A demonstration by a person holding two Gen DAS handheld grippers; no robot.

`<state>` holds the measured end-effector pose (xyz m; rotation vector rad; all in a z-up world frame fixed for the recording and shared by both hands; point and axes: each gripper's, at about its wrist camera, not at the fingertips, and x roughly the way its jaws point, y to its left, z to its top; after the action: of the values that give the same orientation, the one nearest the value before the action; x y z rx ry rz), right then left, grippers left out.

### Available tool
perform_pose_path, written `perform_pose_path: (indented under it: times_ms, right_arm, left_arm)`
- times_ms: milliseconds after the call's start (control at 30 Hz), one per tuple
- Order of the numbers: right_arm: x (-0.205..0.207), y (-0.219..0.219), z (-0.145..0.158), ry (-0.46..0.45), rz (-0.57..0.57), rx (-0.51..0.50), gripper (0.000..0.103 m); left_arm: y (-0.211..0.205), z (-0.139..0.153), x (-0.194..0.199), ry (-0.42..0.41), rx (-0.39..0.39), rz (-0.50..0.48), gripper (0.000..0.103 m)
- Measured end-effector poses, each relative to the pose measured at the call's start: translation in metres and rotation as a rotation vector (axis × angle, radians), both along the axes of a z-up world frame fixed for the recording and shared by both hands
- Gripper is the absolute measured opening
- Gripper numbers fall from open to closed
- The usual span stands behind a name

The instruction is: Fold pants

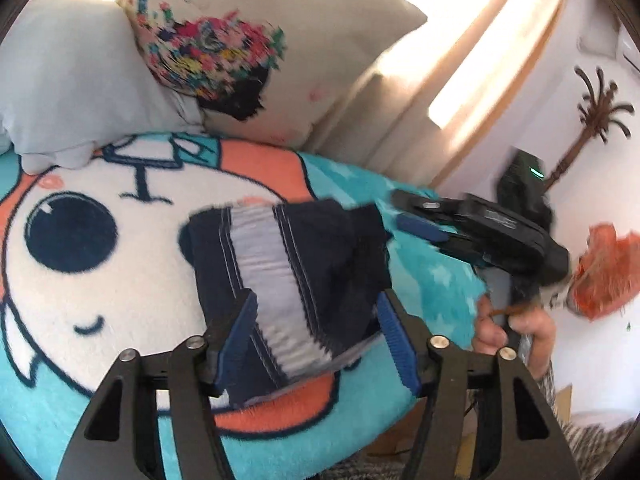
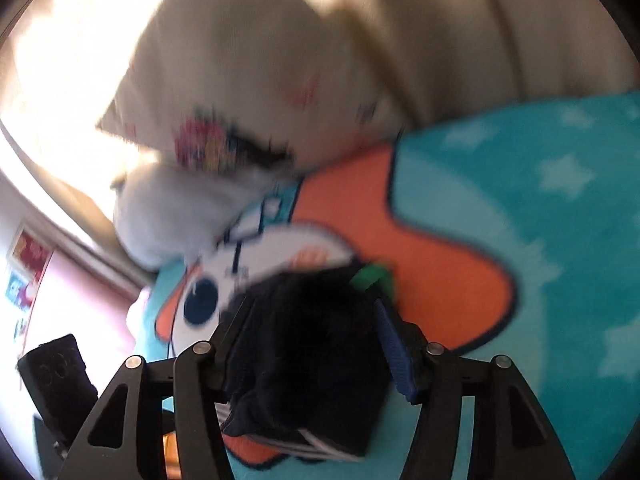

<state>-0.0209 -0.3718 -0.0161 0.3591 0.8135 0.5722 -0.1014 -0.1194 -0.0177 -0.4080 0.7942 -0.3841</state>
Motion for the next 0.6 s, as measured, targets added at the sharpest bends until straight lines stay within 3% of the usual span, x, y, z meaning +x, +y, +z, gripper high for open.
perform_pose_path:
  times_ms: [100, 167, 233, 333, 433, 600]
  right_arm:
    - [-0.005, -0.002, 0.018, -0.059, 0.012, 0.096, 0.063]
    - [-0.005, 0.003, 0.022, -0.052, 0.085, 0.195, 0.063]
    - [0.002, 0.017, 0.013, -0.008, 0.141, 0.238, 0.063]
    - [0.015, 0.025, -0.024, 0.104, 0.128, 0.257, 0.063]
    - [0.030, 0.027, -0.073, 0.242, 0.111, 0.328, 0.060]
    - [0.024, 0.007, -0.073, 0.185, 0.083, 0.477, 0.062]
  left_arm:
    - [-0.011, -0.007, 0.015, 0.035, 0.052, 0.024, 0.063]
    - [-0.019, -0.019, 0.021, 0.067, 0.079, 0.013, 0.063]
    - [-0.029, -0.034, 0.025, 0.117, 0.137, 0.017, 0.063]
    - [-0.032, -0.052, 0.029, 0.160, 0.201, 0.048, 0.063]
    - [-0.025, -0.050, 0.024, 0.149, 0.183, 0.048, 0.063]
    - [-0.011, -0.030, 0.013, 0.111, 0.108, 0.026, 0.063]
